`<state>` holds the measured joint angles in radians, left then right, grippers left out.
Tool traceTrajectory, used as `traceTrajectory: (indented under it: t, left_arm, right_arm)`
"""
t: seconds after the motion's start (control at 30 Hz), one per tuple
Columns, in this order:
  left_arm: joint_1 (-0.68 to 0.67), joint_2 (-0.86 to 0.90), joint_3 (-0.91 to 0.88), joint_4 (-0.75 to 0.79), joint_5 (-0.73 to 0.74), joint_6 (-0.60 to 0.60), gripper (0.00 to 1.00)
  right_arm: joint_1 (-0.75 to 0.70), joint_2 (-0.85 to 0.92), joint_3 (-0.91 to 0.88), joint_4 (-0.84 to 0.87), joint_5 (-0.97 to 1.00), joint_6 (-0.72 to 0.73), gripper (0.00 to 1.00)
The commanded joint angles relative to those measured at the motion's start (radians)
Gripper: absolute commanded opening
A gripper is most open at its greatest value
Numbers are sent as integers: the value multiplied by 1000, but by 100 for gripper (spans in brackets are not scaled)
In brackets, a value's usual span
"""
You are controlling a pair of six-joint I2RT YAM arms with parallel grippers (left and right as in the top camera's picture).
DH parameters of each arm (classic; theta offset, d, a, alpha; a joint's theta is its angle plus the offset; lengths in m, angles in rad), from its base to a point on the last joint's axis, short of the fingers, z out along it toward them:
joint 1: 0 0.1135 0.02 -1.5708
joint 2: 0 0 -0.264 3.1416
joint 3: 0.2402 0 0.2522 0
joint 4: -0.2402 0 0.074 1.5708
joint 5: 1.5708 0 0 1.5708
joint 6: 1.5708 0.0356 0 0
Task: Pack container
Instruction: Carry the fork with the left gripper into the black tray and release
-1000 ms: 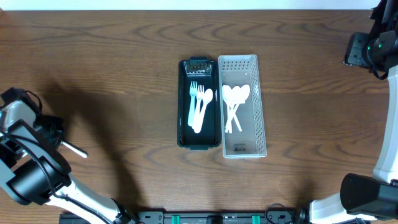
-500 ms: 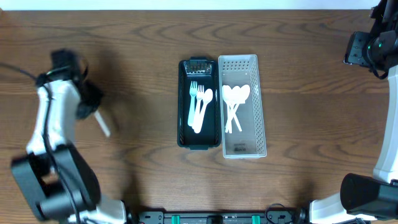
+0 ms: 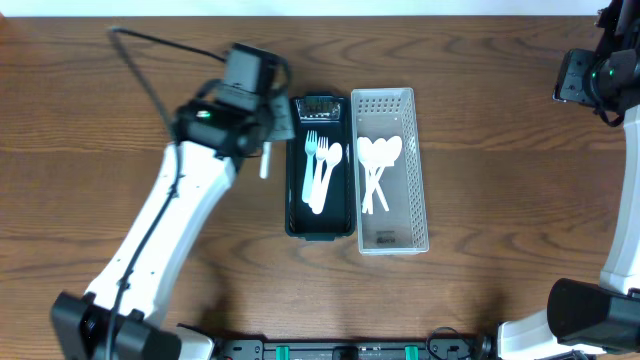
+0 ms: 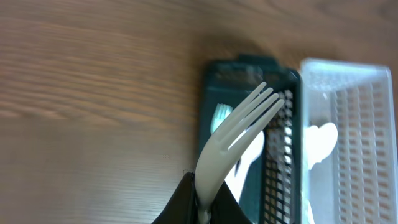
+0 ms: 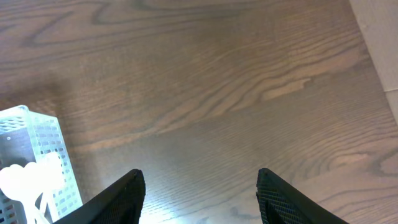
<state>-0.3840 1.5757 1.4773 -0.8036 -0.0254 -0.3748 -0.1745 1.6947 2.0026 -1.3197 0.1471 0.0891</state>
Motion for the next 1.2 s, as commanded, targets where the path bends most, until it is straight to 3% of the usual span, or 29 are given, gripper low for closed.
traceTrajectory:
  t: [0.0, 0.33, 0.63, 0.67, 0.7, 0.73, 0.8, 1.0, 1.17]
  left_arm:
    - [-57, 78, 5, 8, -4, 23, 6]
    - [-161, 280, 5, 47, -4, -4, 6]
    - [-172, 311, 5, 51, -4, -4, 6]
    - [-172, 311, 5, 51, -4, -4, 8]
    - [-172, 311, 5, 51, -4, -4, 17]
    - [-172, 311, 5, 51, -5, -3, 36]
    - [-170, 311, 5, 54, -9, 14, 55]
    - [-135, 293, 35, 56, -13, 159, 59]
    - [-65, 219, 95, 55, -53, 199, 64]
  right_arm:
    - [-10, -6, -2, 3, -1, -16, 61]
    - [-10, -6, -2, -1, -1, -16, 61]
    - [-10, -6, -2, -9, -1, -16, 61]
    - [-10, -6, -2, -9, -1, -16, 61]
    - [-10, -6, -2, -9, -1, -16, 61]
    - [-10, -6, -2, -9, -1, -16, 61]
    - [-10, -6, -2, -9, -1, -16, 61]
    - [-10, -6, -2, -6, -1, -16, 61]
    - [-3, -6, -2, 25, -20, -16, 60]
